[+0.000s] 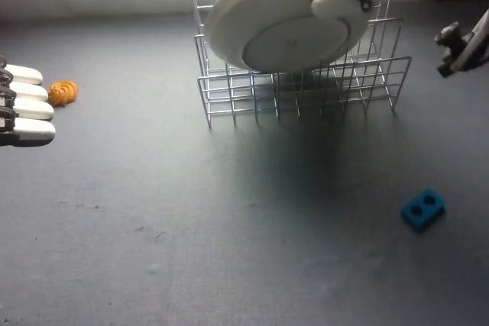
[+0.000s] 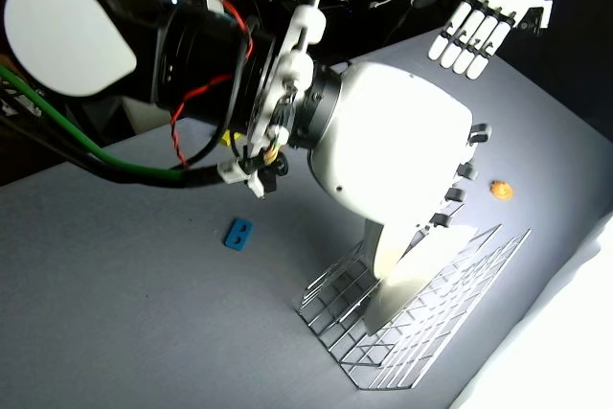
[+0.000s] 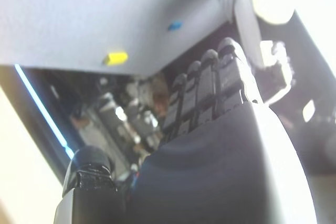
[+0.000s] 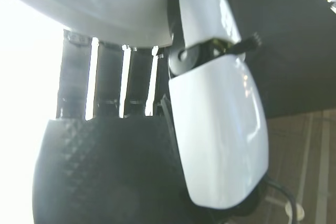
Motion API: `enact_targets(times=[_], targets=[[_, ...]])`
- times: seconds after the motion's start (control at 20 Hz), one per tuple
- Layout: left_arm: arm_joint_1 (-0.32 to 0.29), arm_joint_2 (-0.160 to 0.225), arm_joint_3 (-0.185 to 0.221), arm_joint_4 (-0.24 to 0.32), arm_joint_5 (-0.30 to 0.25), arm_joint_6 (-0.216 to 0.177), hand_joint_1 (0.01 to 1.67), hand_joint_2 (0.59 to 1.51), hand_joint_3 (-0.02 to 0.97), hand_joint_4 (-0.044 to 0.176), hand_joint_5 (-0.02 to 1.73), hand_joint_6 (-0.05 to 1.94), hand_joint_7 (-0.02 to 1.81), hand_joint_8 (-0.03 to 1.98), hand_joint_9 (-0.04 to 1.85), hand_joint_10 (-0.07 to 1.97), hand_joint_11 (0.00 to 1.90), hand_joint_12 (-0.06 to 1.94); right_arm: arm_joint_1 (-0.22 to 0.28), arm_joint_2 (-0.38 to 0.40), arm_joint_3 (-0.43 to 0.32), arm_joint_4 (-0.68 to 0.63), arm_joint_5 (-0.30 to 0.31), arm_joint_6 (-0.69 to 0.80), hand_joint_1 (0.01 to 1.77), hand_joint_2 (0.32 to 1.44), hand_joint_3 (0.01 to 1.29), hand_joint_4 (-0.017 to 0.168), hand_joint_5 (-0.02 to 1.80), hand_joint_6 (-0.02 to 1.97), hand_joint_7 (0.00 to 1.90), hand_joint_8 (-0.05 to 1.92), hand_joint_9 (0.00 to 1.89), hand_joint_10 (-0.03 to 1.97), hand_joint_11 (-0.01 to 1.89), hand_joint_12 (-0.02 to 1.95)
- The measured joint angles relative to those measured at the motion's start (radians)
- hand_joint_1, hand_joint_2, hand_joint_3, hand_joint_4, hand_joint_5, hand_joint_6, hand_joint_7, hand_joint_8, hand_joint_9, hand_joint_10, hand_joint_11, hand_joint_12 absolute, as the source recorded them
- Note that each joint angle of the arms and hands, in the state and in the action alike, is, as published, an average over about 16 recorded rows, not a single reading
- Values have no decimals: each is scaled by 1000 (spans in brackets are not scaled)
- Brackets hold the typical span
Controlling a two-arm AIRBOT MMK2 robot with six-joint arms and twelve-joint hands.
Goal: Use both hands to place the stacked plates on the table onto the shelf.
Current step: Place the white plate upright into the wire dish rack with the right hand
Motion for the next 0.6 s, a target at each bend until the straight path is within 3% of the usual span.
enact_targets(times=[0.6], targets=[[-29, 0, 2, 25, 2, -2, 15, 1083, 22, -2, 17, 13, 19, -1, 17, 10, 17, 15, -77, -63, 82, 23, 10, -46, 1375, 1018, 13, -9, 907, 906, 1059, 850, 979, 1063, 826, 1193]])
